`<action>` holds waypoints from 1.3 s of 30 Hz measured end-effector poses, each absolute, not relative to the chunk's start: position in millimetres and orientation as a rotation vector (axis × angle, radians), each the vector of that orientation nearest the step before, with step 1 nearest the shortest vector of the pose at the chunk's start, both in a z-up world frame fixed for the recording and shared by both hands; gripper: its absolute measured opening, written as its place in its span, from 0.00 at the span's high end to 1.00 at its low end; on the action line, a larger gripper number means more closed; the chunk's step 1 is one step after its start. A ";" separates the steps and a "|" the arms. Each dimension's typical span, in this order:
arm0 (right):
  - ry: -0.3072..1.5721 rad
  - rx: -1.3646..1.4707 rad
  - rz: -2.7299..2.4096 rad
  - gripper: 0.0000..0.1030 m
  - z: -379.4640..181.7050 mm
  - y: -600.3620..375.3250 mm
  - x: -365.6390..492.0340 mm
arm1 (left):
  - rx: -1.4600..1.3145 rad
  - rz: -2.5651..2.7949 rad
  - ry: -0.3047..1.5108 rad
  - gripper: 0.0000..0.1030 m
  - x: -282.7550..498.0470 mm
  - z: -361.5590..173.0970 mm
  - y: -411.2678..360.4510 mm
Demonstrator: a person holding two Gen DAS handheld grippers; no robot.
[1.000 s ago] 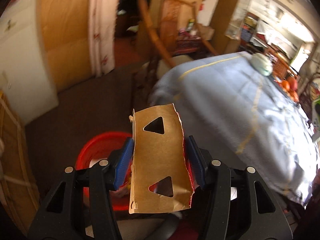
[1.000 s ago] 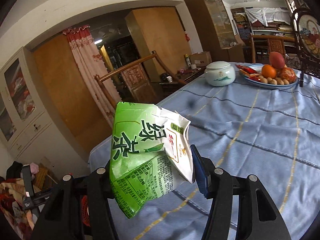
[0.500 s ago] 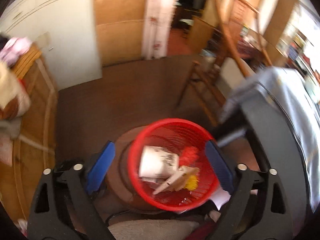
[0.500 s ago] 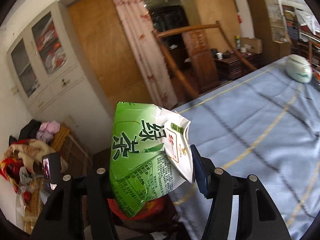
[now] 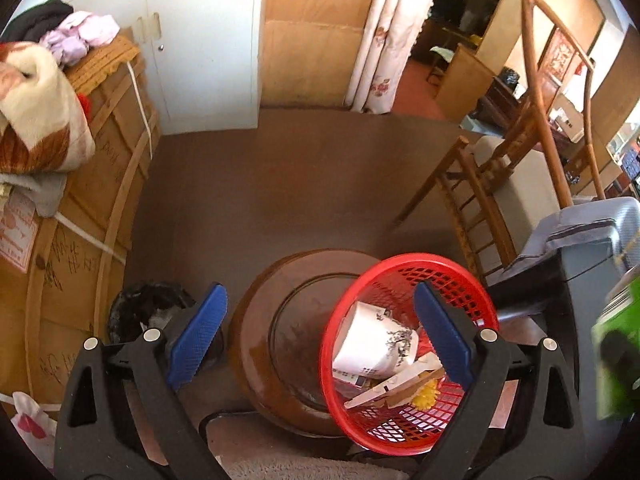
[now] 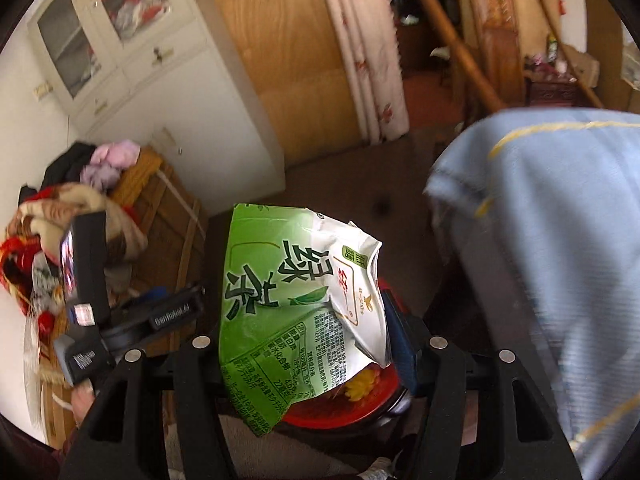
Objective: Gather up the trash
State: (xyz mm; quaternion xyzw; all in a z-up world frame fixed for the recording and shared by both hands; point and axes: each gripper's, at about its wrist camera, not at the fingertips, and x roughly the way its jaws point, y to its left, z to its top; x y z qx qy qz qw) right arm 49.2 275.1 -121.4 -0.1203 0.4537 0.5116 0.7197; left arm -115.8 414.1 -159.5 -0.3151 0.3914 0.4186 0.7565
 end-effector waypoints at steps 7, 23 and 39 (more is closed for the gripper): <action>1.048 -0.303 1.149 0.33 -146.0 292.0 41.4 | -0.701 0.945 0.881 0.12 -116.4 -171.6 420.1; 0.874 -0.251 1.067 0.21 -113.8 216.1 43.9 | -0.565 0.918 0.782 0.10 -109.8 -129.1 383.9; 0.592 0.021 1.068 0.11 -38.5 72.9 27.6 | -0.181 0.921 0.563 0.07 -117.4 -4.5 252.8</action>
